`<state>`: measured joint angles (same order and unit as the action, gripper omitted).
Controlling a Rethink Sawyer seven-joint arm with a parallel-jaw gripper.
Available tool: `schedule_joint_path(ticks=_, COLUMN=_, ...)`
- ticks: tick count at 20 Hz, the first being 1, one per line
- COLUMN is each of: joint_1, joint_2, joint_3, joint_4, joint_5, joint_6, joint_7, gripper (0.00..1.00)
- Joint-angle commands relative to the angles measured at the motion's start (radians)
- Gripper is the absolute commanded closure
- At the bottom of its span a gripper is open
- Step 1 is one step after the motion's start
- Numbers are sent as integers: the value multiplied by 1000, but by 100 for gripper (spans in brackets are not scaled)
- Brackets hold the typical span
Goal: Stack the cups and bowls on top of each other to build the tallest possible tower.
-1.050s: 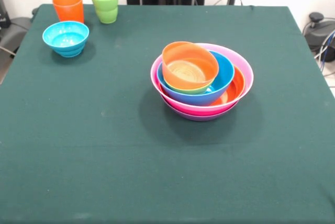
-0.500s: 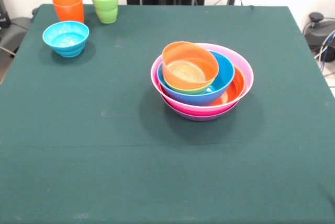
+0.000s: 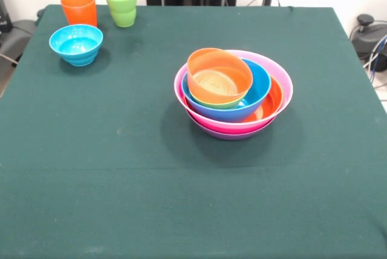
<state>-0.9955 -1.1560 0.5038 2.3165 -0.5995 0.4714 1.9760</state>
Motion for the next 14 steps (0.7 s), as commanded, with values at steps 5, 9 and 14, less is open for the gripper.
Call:
schedule_joint_path(ticks=5, joint_1=259, joint_2=293, joint_3=-134, joint_4=-228, joint_5=-167, joint_6=-71, joint_7=147, gripper=100)
schedule_joint_path(ticks=9, joint_1=343, joint_2=336, joint_3=-211, joint_4=-267, joint_5=-173, joint_6=-123, joint_7=204, gripper=100)
schedule_joint_path(ticks=14, joint_1=408, joint_2=383, joint_3=-282, joint_4=-305, joint_5=-147, joint_6=-165, joint_7=221, gripper=100)
